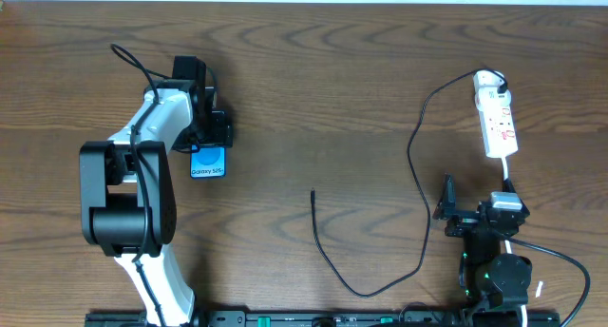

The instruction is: Plug charger to phone and switch on socket

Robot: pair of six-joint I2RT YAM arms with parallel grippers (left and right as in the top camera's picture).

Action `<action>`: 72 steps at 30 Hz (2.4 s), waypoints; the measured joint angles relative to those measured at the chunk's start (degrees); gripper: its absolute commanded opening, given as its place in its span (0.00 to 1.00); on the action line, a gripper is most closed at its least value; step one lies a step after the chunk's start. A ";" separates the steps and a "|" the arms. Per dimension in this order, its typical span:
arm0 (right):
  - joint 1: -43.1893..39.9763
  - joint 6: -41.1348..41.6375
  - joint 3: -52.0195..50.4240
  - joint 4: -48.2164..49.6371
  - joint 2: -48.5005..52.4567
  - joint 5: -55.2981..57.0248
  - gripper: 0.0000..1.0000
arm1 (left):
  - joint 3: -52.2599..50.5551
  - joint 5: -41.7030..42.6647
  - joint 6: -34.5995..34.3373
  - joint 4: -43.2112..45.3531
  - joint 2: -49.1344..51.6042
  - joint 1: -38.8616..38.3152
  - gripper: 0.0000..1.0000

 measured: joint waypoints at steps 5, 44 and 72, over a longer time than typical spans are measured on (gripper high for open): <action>0.00 0.00 0.00 0.00 0.00 -0.02 0.99 | -0.02 0.00 0.04 0.00 0.00 0.00 0.77; 0.00 0.00 0.00 0.00 0.00 0.00 0.99 | -0.37 -0.09 0.02 0.46 -0.26 0.00 0.08; 0.00 0.00 0.00 0.00 0.00 0.00 0.99 | 0.37 -0.02 0.04 -0.39 -0.02 0.00 0.08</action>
